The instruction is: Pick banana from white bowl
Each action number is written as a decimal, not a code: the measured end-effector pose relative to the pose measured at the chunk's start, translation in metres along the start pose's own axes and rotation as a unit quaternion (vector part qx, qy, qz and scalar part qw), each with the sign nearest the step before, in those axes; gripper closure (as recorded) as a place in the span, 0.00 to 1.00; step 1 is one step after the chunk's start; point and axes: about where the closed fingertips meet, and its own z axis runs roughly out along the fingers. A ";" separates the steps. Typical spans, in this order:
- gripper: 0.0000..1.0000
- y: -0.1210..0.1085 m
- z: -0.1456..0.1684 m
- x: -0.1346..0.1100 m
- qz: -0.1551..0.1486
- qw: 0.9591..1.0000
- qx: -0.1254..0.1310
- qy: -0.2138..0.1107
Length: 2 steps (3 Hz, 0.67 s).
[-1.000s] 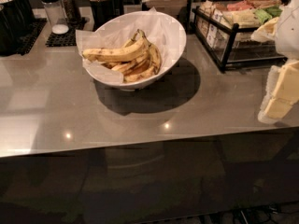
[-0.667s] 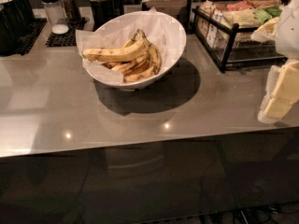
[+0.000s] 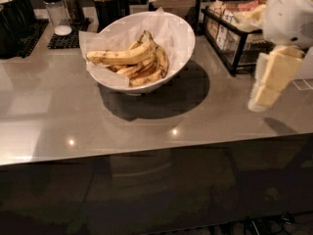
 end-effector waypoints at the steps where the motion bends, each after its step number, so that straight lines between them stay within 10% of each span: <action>1: 0.00 -0.032 0.024 -0.054 -0.061 0.996 -0.024 -0.056; 2: 0.00 -0.068 0.074 -0.124 -0.144 0.982 -0.061 -0.109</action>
Offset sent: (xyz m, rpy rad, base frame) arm 0.1180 0.1579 -0.0158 0.2021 0.0434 0.4671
